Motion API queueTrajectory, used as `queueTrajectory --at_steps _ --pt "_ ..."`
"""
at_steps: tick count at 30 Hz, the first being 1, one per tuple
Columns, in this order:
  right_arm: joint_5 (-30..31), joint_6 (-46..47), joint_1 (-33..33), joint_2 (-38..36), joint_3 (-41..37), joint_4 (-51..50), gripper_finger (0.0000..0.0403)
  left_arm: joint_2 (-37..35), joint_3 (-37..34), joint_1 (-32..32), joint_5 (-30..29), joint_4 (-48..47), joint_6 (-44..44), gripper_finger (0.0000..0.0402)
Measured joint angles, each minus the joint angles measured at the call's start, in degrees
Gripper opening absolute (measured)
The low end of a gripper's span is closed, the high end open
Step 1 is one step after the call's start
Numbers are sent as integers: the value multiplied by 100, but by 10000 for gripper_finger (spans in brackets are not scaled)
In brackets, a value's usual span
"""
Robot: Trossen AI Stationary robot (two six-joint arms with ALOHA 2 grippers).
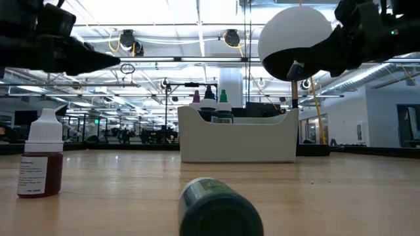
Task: Pick & Place food coloring
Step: Put the small blue food coloring bottle into the gray bin
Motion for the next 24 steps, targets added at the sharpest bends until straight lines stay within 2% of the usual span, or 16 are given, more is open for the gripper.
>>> queueTrajectory --at_steps 7,18,24 --pt "-104 -49 -379 422 0 345 47 0 0 0 -10 249 15 49" --pt "-1654 -426 -1472 1208 423 432 48 0 0 0 -627 330 -421 49" --pt "-1822 -579 -1758 2001 847 431 49 0 0 2 -632 348 -482 49"
